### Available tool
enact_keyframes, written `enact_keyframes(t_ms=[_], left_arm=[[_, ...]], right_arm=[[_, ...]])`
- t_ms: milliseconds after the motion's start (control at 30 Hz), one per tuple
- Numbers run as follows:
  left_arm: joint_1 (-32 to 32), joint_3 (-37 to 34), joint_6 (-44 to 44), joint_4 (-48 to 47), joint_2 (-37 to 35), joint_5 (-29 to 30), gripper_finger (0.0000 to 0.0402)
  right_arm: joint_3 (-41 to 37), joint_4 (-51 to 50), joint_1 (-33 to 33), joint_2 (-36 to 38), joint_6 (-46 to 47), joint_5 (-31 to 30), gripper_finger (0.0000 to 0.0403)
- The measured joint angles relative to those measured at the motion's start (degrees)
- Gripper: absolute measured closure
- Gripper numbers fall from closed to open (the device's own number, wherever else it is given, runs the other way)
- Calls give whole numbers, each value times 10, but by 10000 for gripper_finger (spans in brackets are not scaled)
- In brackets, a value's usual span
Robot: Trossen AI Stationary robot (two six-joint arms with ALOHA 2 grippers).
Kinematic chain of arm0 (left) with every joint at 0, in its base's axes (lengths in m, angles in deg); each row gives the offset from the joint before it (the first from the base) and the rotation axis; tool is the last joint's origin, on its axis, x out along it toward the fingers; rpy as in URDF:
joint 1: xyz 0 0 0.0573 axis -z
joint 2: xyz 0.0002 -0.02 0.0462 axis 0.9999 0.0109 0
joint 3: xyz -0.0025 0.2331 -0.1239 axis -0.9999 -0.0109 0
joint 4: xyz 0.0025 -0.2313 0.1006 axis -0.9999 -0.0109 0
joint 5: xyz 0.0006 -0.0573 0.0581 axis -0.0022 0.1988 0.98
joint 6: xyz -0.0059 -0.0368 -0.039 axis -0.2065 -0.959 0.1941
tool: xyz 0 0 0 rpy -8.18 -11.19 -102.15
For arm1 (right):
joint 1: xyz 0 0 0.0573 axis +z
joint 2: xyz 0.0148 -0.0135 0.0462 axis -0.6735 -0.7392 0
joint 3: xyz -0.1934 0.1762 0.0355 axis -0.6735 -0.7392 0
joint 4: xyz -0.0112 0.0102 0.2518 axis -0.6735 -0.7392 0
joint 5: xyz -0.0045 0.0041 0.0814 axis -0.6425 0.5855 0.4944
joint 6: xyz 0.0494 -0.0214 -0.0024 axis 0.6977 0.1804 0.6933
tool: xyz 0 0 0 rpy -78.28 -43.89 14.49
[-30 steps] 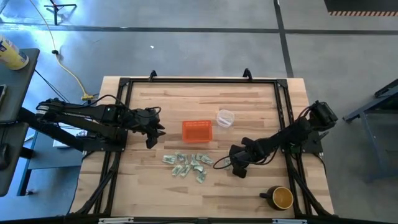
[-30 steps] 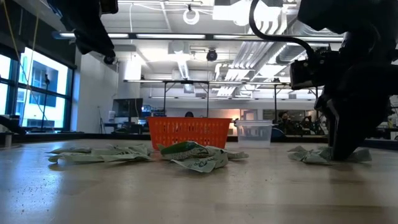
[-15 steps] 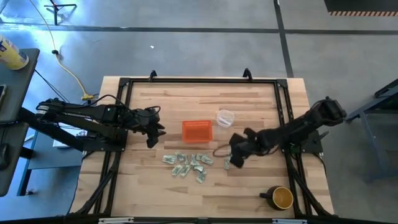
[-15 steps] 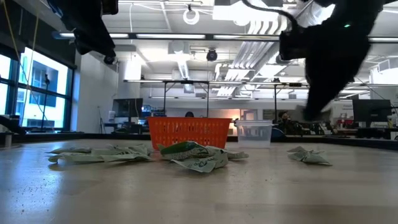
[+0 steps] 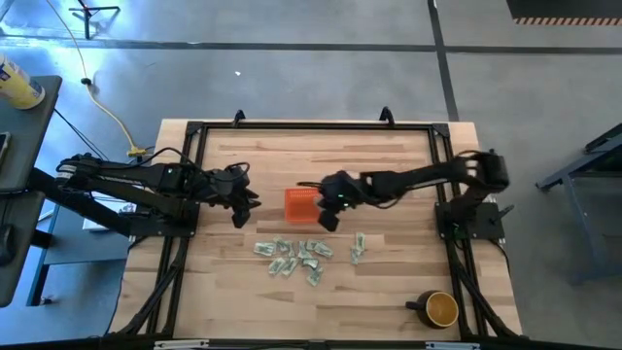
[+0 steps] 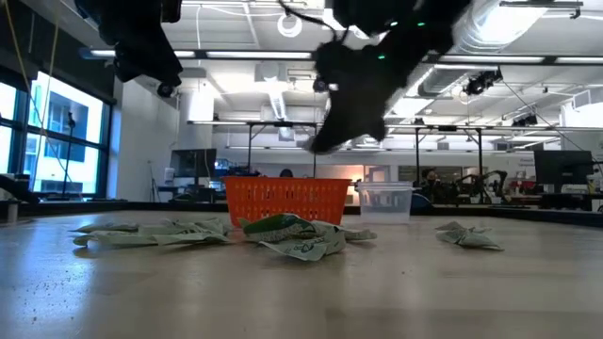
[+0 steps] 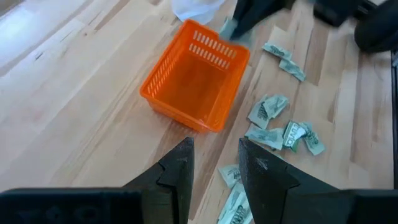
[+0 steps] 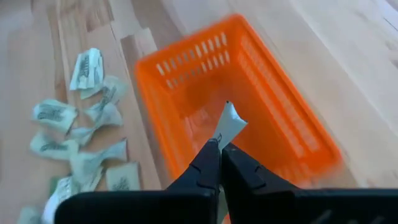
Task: Pick and place Stevia / Truvia into bins
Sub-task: Put the stevia packet into the basket
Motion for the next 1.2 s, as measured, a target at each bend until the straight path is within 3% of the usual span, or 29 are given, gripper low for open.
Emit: enact_keyframes(t_ms=[233,433,600,700,833,967,1067,1200], left_arm=[[0,0,-15,22,0,-1,243],[0,0,1,26,0,10,243],[0,0,48,29,1,3,243],[0,0,95,27,1,-3,243],[0,0,117,27,1,-9,243],[0,0,105,28,1,-14,243],[0,0,80,28,5,-14,243],[0,0,76,28,12,-14,243]], right_arm=[[80,-16,-12,-85,-33,-28,371],[110,-43,2,-92,-44,-51,276],[153,-161,28,-81,-60,-77,185],[175,-287,69,-77,-97,-105,153],[174,-448,118,-77,-67,-91,140],[149,-471,164,-76,23,-45,144],[129,-431,203,-64,68,-81,148],[125,-450,258,-59,6,-174,147]])
